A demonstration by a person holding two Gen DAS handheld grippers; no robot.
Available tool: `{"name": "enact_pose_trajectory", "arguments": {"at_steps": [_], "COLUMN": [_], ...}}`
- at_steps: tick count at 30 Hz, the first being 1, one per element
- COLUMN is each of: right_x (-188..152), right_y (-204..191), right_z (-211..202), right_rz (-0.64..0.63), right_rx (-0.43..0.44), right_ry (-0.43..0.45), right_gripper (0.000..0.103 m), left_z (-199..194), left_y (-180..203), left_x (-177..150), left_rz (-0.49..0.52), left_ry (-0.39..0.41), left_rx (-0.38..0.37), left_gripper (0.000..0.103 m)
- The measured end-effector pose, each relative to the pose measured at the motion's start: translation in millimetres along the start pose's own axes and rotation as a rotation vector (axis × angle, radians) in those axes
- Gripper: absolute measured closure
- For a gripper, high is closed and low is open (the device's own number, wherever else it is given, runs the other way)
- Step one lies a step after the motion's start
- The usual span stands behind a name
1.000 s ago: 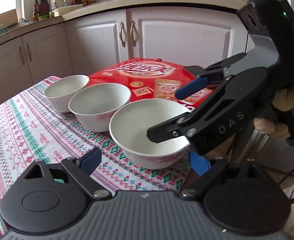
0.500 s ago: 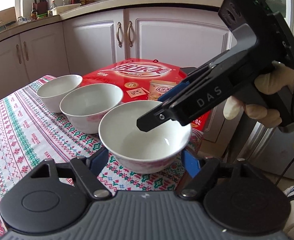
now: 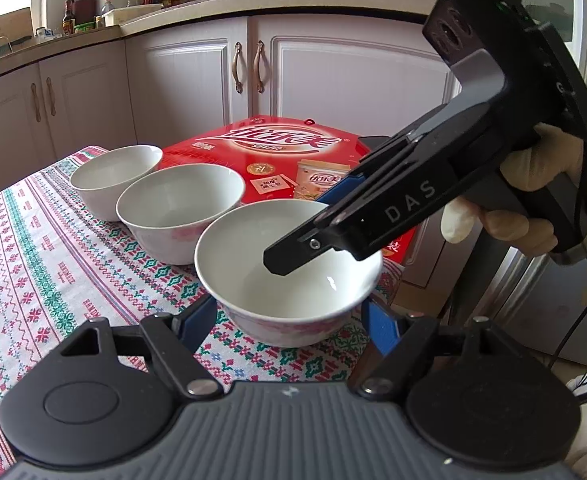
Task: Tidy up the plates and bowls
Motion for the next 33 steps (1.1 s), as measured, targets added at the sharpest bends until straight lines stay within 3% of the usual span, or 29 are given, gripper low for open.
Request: {"name": "enact_pose_trajectory", "arguments": {"at_steps": [18,33], "right_x": [9,33], "right_y": [-17,-83], "right_z": [-4,35], "right_rz": [0.016,-0.098], "right_rx": [0.043,0.141], "right_ry": [0.000,-0.026], "right_gripper": [0.035,0.035], "left_z": [-16,-58], "left_y": [-9,-50], "left_x": [-3,-27], "left_rz": [-0.028,-0.105], "left_ry": [0.008,-0.002], "left_rx": [0.007,0.140], "left_gripper": [0.024,0.024]}}
Point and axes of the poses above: each gripper's, at about its wrist camera, not at the fingertips, and z roughly the way its jaws point, y to its right, x to its top, the point moved 4 cm from there along z, roughly the way its jaws point, and after that the axes turned 6 degrees about z, right-handed, at the moved point
